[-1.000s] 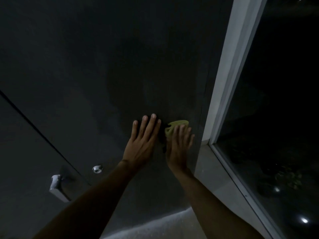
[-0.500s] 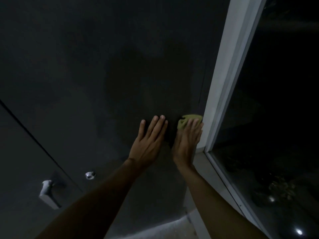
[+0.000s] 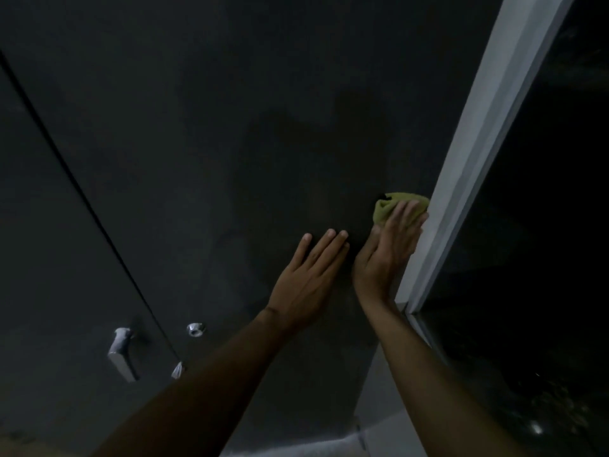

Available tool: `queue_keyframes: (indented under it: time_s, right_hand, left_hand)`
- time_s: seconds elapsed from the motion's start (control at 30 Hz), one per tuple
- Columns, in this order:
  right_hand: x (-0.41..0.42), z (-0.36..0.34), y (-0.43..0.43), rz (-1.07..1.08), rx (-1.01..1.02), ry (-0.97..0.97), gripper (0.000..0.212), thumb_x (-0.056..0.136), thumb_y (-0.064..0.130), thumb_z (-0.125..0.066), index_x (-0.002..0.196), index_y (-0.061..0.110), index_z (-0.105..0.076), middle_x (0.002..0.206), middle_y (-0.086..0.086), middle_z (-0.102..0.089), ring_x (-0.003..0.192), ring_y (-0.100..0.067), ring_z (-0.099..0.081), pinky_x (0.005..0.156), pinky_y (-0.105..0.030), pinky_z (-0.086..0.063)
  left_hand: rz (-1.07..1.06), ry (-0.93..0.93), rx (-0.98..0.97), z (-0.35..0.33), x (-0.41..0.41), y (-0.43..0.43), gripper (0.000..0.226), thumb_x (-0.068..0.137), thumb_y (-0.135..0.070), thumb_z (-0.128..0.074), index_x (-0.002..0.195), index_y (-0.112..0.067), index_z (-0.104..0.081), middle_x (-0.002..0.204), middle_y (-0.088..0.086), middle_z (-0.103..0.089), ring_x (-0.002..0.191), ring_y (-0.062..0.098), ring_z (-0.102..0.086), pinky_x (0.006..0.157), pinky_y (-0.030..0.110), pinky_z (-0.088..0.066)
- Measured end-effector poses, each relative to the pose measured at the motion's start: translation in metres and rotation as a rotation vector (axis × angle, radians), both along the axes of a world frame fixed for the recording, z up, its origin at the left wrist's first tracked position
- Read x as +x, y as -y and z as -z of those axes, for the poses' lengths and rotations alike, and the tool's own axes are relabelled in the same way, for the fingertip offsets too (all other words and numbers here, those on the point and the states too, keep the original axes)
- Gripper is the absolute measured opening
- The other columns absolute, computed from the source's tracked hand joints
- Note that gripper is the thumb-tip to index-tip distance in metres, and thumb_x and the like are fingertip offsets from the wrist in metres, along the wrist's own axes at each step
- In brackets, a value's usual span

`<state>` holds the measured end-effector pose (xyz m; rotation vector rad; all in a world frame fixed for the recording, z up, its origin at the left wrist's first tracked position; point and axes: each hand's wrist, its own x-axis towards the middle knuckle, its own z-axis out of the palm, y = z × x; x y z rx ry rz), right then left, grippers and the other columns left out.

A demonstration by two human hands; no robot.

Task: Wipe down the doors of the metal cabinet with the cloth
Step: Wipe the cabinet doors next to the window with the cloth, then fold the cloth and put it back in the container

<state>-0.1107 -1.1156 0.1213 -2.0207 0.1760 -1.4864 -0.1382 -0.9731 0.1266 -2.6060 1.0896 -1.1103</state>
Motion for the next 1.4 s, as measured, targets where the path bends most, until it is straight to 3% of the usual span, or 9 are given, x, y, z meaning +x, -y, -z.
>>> queue_keyframes:
  time_s: [0.13,0.27,0.5,0.67,0.77,0.87,0.97,1.17,1.4]
  right_hand:
    - [-0.002,-0.016,-0.002,-0.047,-0.116,0.033,0.048,0.102,0.013,-0.038,0.148,0.006,-0.028,0.155,-0.017,-0.026,0.145,-0.038,-0.015,0.12,-0.048,-0.006]
    - [-0.012,-0.027,-0.009,-0.258,-0.253,0.046,0.047,0.097,0.0,-0.047,0.143,0.004,-0.037,0.152,-0.009,-0.027,0.145,-0.028,-0.017,0.118,-0.056,-0.015]
    - [-0.079,-0.023,-0.05,-0.59,0.401,-0.102,0.047,0.103,0.019,-0.035,0.15,0.022,-0.03,0.152,-0.003,-0.039,0.138,-0.008,-0.038,0.111,-0.022,-0.034]
    - [-0.12,0.019,-0.077,-0.79,0.849,-0.395,0.034,0.103,0.035,-0.04,0.134,0.05,-0.041,0.137,0.008,-0.055,0.117,-0.001,-0.057,0.098,-0.028,-0.048]
    - [-0.143,0.042,-0.106,-0.902,1.031,-0.472,0.032,0.091,0.045,-0.05,0.123,0.044,-0.055,0.131,0.003,-0.061,0.119,-0.013,-0.059,0.101,-0.039,-0.047]
    - [-0.166,0.06,-0.14,-0.929,1.033,-0.557,0.066,0.076,0.056,-0.064,0.137,0.033,-0.051,0.129,0.0,-0.063,0.117,-0.017,-0.061,0.096,-0.039,-0.051]
    - [-0.19,0.073,-0.187,-0.952,1.054,-0.663,0.08,0.07,0.058,-0.07,0.141,0.033,-0.046,0.13,0.002,-0.063,0.117,-0.015,-0.061,0.097,-0.042,-0.051]
    - [-0.227,0.088,-0.286,-0.894,1.088,-0.757,0.035,0.092,0.027,-0.064,0.127,0.031,-0.058,0.111,0.002,-0.071,0.099,-0.017,-0.069,0.076,-0.035,-0.058]
    - [-0.258,0.096,-0.402,-0.936,1.004,-0.868,0.037,0.104,0.018,-0.042,0.14,0.014,-0.048,0.126,-0.009,-0.062,0.112,-0.027,-0.061,0.096,-0.045,-0.051]
  left_hand:
    - [0.092,-0.111,-0.121,-0.007,-0.008,-0.003,0.057,0.087,-0.015,-0.04,0.142,-0.002,-0.042,0.149,0.015,-0.04,0.14,0.03,-0.034,0.115,0.052,-0.021]
    - [0.171,-0.242,-0.595,-0.003,-0.026,-0.001,0.043,0.093,-0.007,-0.049,0.136,-0.002,-0.05,0.14,0.015,-0.051,0.131,0.025,-0.046,0.11,0.037,-0.035]
    - [0.288,-0.745,-1.123,-0.001,-0.059,0.0,0.03,0.102,-0.019,-0.04,0.129,-0.016,-0.053,0.12,-0.004,-0.062,0.109,0.0,-0.058,0.09,0.02,-0.048]
    - [0.158,-0.758,-1.145,0.027,-0.09,-0.028,0.018,0.095,-0.035,-0.052,0.108,-0.024,-0.059,0.097,-0.005,-0.062,0.087,0.014,-0.059,0.075,0.043,-0.05]
    - [-0.061,-0.771,-1.032,0.046,-0.111,-0.058,0.029,0.089,-0.057,-0.046,0.1,-0.032,-0.056,0.092,-0.015,-0.058,0.088,0.009,-0.051,0.079,0.033,-0.034]
    - [-0.253,-0.799,-0.981,0.056,-0.13,-0.09,0.044,0.082,-0.068,-0.034,0.092,-0.03,-0.054,0.086,-0.016,-0.058,0.088,0.009,-0.047,0.074,0.029,-0.021]
    - [-0.209,-0.863,-1.033,0.064,-0.157,-0.138,0.027,0.097,-0.045,-0.045,0.082,-0.023,-0.049,0.08,-0.004,-0.061,0.078,0.017,-0.057,0.071,0.033,-0.037]
    - [-0.3,-0.926,-1.142,0.079,-0.199,-0.248,0.021,0.102,-0.025,-0.042,0.106,-0.008,-0.055,0.095,0.009,-0.066,0.086,0.027,-0.065,0.071,0.038,-0.053]
    - [-0.474,-0.856,-1.346,0.095,-0.245,-0.376,0.032,0.097,-0.05,-0.044,0.097,-0.018,-0.047,0.084,-0.007,-0.059,0.075,0.013,-0.06,0.053,0.022,-0.037]
